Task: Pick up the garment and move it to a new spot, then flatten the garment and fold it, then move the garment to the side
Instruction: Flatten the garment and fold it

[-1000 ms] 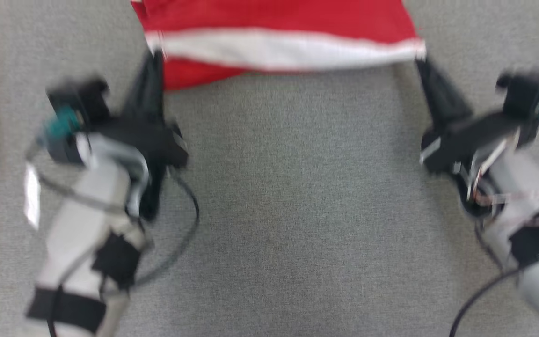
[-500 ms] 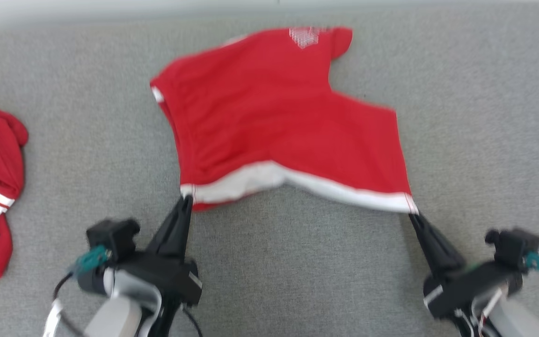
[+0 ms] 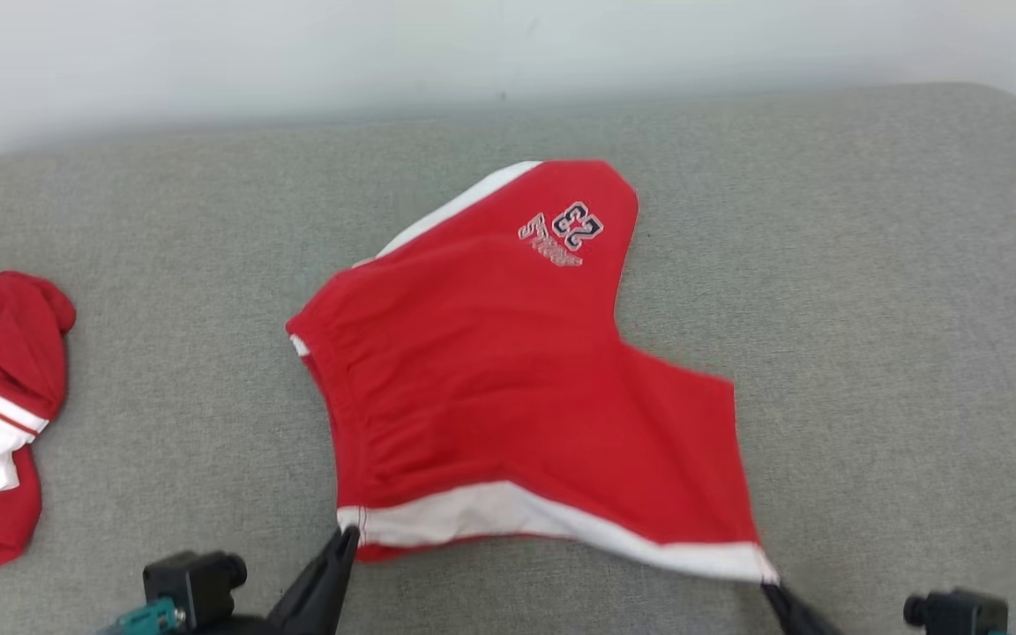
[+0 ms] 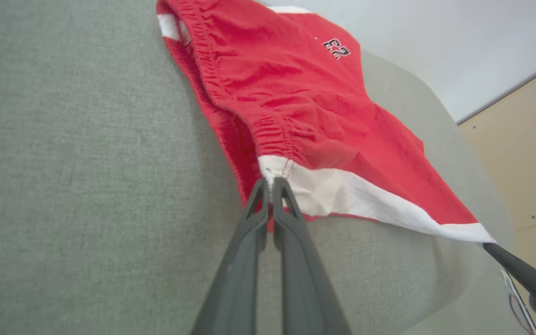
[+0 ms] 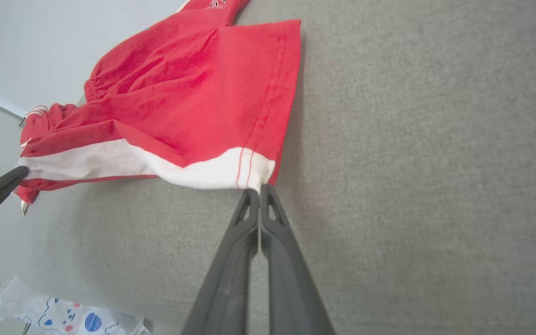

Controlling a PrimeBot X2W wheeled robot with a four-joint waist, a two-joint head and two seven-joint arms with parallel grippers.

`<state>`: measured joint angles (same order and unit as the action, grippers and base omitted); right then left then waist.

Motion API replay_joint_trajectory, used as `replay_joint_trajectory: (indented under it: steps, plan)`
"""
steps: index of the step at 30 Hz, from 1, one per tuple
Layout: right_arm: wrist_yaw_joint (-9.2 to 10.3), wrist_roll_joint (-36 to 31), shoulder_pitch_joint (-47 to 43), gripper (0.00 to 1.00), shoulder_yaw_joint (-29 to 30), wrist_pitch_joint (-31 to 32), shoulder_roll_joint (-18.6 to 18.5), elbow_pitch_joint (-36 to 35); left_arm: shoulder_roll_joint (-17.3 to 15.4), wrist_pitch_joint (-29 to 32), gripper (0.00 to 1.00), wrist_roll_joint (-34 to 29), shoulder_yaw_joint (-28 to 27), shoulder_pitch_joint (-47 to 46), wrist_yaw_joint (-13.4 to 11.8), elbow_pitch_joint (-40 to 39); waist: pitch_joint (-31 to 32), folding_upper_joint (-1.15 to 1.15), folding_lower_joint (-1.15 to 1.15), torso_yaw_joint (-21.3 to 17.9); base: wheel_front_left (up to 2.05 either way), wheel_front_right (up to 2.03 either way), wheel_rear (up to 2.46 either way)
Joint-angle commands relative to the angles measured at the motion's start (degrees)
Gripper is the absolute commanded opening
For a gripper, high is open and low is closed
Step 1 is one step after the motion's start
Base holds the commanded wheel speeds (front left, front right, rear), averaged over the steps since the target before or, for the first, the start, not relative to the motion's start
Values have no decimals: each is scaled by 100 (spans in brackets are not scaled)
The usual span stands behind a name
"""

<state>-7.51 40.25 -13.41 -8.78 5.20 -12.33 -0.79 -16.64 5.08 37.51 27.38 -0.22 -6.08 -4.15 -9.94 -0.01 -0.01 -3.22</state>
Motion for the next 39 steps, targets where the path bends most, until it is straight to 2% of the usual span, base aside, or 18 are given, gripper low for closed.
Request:
replay_joint_trajectory:
  steps: [1,10,13,20,27,34,39]
  plan:
    - [5,-143,-178,0,116,149,82,-171,-103,73,0,47,-23,164,-57,-104,24,1,1,-27,0,0,0]
    - [4,-705,-1156,0,831,1308,577,-1340,-457,627,0,236,-125,831,-461,-831,-16,1,1,-44,0,0,0]
    - [4,-827,-1182,0,1022,1413,652,-1656,-534,686,0,239,-173,898,-536,-1023,-46,1,1,-31,0,0,0]
    - [4,-955,-814,0,1202,1374,713,-1927,-495,612,0,169,-214,598,-506,-1093,-57,1,1,48,0,0,0]
    - [4,-1154,399,0,1227,1070,499,-1642,-314,496,0,46,-178,-135,-336,-816,-165,1,1,146,0,0,0]
    - [4,-1185,2061,0,808,998,-161,-734,-12,378,0,53,-113,-1100,-28,-228,-643,1,1,390,0,0,0]
    - [4,-1040,3295,0,508,732,-546,22,303,68,0,29,-191,-1784,64,188,-1130,1,1,651,0,0,0]
